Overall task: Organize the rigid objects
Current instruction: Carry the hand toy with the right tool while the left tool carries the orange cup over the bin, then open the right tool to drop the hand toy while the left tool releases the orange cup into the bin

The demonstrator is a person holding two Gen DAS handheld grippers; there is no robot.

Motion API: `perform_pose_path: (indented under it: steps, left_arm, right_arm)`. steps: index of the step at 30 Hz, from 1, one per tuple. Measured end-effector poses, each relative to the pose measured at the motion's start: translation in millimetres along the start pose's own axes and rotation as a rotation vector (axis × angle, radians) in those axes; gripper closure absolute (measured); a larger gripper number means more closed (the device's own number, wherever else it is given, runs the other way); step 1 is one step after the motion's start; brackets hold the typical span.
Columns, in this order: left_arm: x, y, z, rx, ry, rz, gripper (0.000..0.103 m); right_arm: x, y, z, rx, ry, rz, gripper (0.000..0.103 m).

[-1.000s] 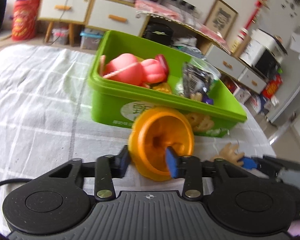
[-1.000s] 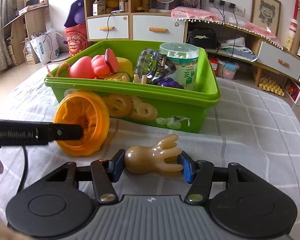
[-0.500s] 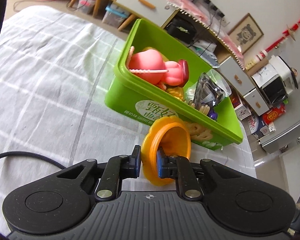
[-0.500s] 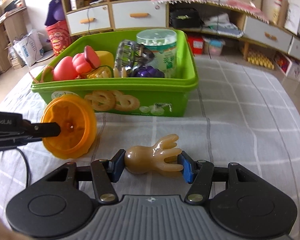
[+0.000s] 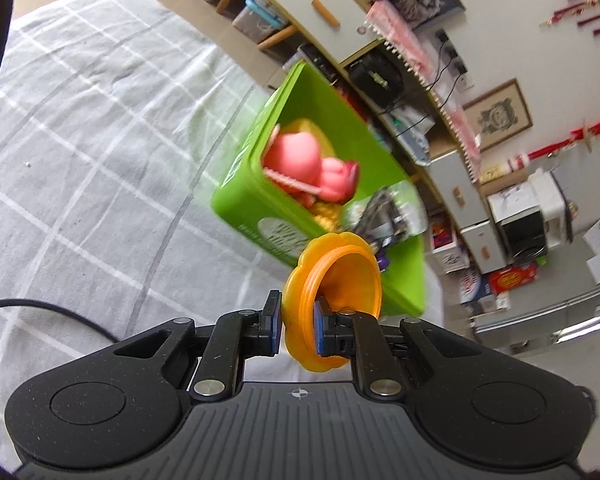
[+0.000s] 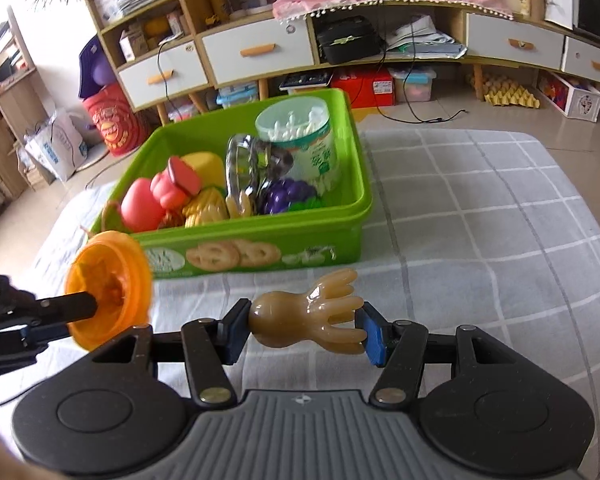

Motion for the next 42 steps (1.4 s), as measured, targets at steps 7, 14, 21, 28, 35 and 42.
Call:
perform_pose_path:
  steps: [7,14,21,28,35,42]
  left_arm:
    - [-12.4,-14.8,9.9,-0.095,0.019,0.028,0.085]
    - [-31.2,-43.5,7.9,-0.153,0.016,0.043,0.085]
    - [-51.7,-82.2,-5.3,-0.184,-0.02,0.042,0.085]
    - [-48.1,-100.5,-36.6,-0.198,-0.123,-0.029,0.084]
    - [-50.9,-106.6,-55.4,-0.167,-0.098,-0.099,0.077]
    - [-65.6,-96.1,-42.9,-0.236,-0.165,-0.214,0.033]
  right_arm:
    - [-5.2,-18.8,9.4,-0.039,-0.034,-0.08,0.067]
    - [4.4,-51.7,15.8,-0.107,-0.049,-0.1,0.067]
    - [32.3,-99.7,-1.2,-0.149,-0.158,-0.095,0.067]
    - [65.0,-136.9,-43.0,-0.151,-0.152,0.045,0.067]
    - [63.5,-140.7,-71.3,-0.14,-0.15,0.028,0.063]
    - [50.6,-144.9,-61.1,-0.158,-0.167,-0.08,0.037]
Point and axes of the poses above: each gripper's, at about its wrist camera, not at the fingertips, and z roughly against the way its jaws point, x to its left, y to its underside, the point moved 4 cm from there along -z, roughly the way its jaws point
